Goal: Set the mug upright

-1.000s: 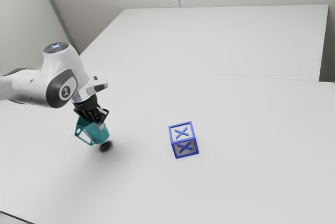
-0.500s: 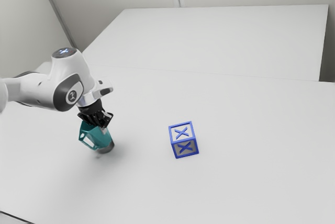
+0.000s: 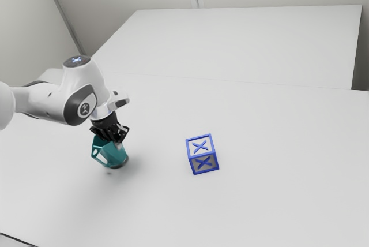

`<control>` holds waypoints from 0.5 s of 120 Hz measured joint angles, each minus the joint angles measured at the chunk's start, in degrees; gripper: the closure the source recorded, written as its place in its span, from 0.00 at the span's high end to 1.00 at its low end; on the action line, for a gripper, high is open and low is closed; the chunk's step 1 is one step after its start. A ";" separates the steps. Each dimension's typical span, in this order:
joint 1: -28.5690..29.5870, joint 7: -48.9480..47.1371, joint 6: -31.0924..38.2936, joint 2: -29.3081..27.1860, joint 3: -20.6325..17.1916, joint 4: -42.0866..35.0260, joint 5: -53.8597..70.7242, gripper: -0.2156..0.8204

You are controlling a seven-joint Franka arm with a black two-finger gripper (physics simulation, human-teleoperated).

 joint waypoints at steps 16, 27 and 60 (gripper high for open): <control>-0.09 -0.43 0.22 0.35 0.00 -0.03 -0.01 0.04; -0.12 -0.68 0.31 0.76 0.00 -0.03 0.01 0.04; -0.33 -1.16 0.46 0.86 0.00 -0.02 -0.17 0.09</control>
